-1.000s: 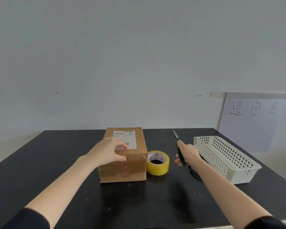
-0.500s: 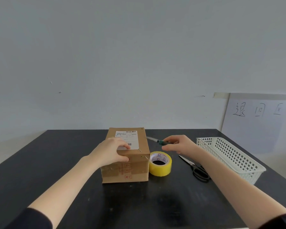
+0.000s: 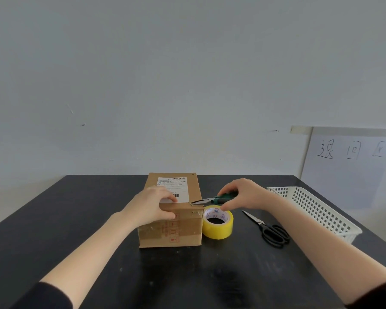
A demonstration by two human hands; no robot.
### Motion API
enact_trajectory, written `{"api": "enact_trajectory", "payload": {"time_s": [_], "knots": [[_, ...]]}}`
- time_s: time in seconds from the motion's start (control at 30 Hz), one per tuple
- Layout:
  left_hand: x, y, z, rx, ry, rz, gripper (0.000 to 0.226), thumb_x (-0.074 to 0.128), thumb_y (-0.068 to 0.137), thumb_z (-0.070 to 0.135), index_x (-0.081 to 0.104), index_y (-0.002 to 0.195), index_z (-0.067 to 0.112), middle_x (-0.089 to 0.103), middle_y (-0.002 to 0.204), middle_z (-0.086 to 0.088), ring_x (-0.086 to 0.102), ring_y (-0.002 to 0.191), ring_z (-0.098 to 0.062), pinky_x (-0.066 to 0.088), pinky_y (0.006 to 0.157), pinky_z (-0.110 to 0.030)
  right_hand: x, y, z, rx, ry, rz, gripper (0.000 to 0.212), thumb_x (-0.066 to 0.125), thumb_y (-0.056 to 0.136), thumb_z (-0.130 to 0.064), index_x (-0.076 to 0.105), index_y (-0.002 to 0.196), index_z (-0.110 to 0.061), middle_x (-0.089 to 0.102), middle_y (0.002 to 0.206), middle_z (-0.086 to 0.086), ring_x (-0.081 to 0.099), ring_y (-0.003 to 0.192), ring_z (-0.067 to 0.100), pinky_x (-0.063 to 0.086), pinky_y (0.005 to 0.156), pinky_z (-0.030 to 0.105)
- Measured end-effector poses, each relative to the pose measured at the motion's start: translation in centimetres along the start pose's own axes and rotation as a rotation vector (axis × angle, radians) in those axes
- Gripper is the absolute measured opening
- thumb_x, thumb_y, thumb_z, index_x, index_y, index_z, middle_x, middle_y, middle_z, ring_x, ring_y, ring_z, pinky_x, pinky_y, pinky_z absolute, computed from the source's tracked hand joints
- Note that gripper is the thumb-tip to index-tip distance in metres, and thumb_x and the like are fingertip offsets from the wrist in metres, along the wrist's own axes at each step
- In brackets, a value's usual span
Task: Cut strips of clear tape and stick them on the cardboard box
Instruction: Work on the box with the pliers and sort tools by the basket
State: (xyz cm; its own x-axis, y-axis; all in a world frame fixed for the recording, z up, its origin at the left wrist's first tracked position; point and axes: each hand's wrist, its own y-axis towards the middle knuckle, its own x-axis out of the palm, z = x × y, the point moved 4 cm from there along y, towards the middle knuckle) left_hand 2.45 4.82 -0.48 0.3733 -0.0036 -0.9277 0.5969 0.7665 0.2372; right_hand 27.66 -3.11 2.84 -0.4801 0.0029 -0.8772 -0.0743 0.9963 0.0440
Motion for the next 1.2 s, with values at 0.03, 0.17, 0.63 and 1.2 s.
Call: {"api": "enact_trajectory", "payload": {"time_s": [0.03, 0.17, 0.63, 1.2], "knots": [[0.0, 0.0, 0.0, -0.001, 0.001, 0.000, 0.042, 0.072, 0.079, 0.048, 0.062, 0.119, 0.039, 0.054, 0.133, 0.017, 0.045, 0.125, -0.006, 0.041, 0.103, -0.035, 0.0, 0.0, -0.1, -0.005, -0.008, -0.001, 0.034, 0.076, 0.074, -0.037, 0.072, 0.106, -0.027, 0.069, 0.096, -0.002, 0.064, 0.091, 0.018, 0.055, 0.081, 0.033], [0.0, 0.1, 0.0, -0.003, 0.000, 0.002, 0.043, 0.072, 0.079, 0.048, 0.061, 0.119, 0.039, 0.053, 0.134, 0.017, 0.044, 0.126, -0.007, 0.040, 0.103, -0.034, 0.2, 0.2, -0.5, -0.016, -0.023, -0.005, 0.039, 0.075, 0.076, -0.033, 0.068, 0.113, -0.023, 0.067, 0.100, -0.002, 0.063, 0.091, 0.016, 0.053, 0.079, 0.027], [-0.1, 0.0, 0.1, 0.009, 0.006, 0.006, 0.044, 0.072, 0.079, 0.049, 0.061, 0.120, 0.038, 0.054, 0.132, 0.016, 0.046, 0.122, -0.006, 0.040, 0.100, -0.031, 1.2, 0.6, 0.3, 0.043, 0.003, 0.009, 0.029, 0.073, 0.072, -0.035, 0.074, 0.099, -0.023, 0.071, 0.090, 0.002, 0.063, 0.080, 0.017, 0.056, 0.075, 0.032], [0.0, 0.0, -0.2, 0.019, -0.012, 0.023, 0.044, 0.074, 0.076, 0.048, 0.063, 0.118, 0.040, 0.055, 0.132, 0.018, 0.045, 0.126, -0.007, 0.041, 0.103, -0.034, 2.9, -0.3, 1.2, 0.077, 0.177, 0.048, 0.031, 0.072, 0.082, -0.032, 0.072, 0.110, -0.019, 0.068, 0.092, -0.002, 0.060, 0.086, 0.011, 0.049, 0.075, 0.023]]}}
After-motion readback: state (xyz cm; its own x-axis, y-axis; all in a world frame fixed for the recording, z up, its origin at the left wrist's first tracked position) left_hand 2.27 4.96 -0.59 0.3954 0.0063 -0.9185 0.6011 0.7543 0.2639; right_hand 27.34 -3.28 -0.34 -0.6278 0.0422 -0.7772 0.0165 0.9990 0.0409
